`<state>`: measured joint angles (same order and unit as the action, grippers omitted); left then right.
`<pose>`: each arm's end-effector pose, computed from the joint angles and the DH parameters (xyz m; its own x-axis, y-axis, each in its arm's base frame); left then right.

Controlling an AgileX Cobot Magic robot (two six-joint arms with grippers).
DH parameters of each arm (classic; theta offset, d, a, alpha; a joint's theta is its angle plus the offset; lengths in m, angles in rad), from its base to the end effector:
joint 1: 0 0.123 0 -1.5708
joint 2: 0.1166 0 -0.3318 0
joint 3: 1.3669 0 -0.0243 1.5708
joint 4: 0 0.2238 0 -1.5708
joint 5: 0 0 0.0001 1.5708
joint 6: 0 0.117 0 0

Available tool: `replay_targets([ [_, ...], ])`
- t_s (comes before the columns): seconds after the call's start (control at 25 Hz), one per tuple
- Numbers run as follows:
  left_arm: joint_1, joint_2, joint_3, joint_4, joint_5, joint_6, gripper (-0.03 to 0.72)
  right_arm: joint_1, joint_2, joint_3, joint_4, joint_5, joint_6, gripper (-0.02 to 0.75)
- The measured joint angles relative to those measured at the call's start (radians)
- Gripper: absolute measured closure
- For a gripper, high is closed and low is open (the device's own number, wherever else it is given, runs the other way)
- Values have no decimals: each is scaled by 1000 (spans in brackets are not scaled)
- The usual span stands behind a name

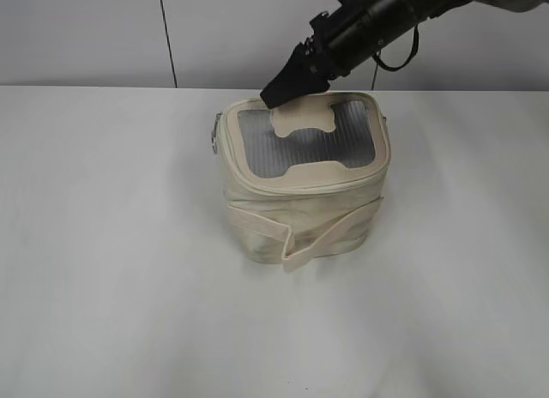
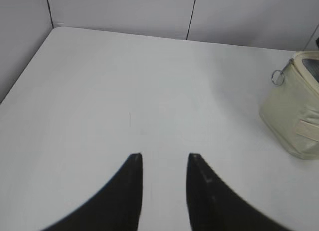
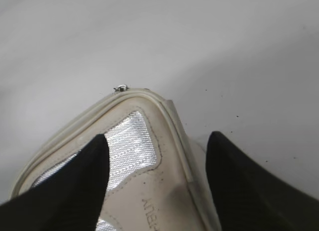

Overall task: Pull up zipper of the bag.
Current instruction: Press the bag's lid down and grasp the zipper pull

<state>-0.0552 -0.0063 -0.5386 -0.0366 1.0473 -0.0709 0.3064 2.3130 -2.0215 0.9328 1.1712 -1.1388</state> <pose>-0.0567 -0.0006 0.2642 -0.4083 -0.0666 -0.9104 0.0479 0.9944 -0.0943 0.4570 0.2354 0.2461 -0.3962 -0.5554 -0.7311 -0.9175 0.2689 0.2929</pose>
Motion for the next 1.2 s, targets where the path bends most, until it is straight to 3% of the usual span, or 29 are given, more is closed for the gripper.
replay_targets([
  [0.16, 0, 44, -3, 10, -2, 0, 447, 0, 39, -2, -24, 3, 4, 279],
  [0.24, -1, 104, -8, -14, -41, 3, 447, 0, 44, -4, -34, 2, 4, 381],
  [0.28, -7, 143, -11, -46, -96, 15, 447, 1, 44, -5, -34, 2, 3, 475],
  [0.36, -31, 230, -12, -176, -255, 71, 447, 2, 44, -7, -35, 4, 0, 630],
  [0.48, -103, 429, -16, -404, -489, 198, 447, 3, 45, -7, -40, 9, 0, 678],
  [0.6, -194, 689, -33, -638, -610, 457, 447, 3, 45, -7, -40, 10, 0, 679],
  [0.72, -218, 979, -94, -841, -622, 739, 447, 3, 45, -7, -39, 11, 0, 682],
  [0.84, -161, 1221, -196, -1117, -468, 1118, 447, 3, 45, -7, -37, 11, 1, 682],
  [0.92, -83, 1372, -269, -1264, -315, 1338, 446, 3, 45, -7, -37, 11, 1, 682],
  [1.04, -18, 1573, -382, -1342, -216, 1613, 414, 3, 45, -7, -37, 13, 4, 682],
  [1.2, -25, 1765, -461, -1354, -194, 1961, 274, 3, 45, -7, -36, 13, 5, 682],
])
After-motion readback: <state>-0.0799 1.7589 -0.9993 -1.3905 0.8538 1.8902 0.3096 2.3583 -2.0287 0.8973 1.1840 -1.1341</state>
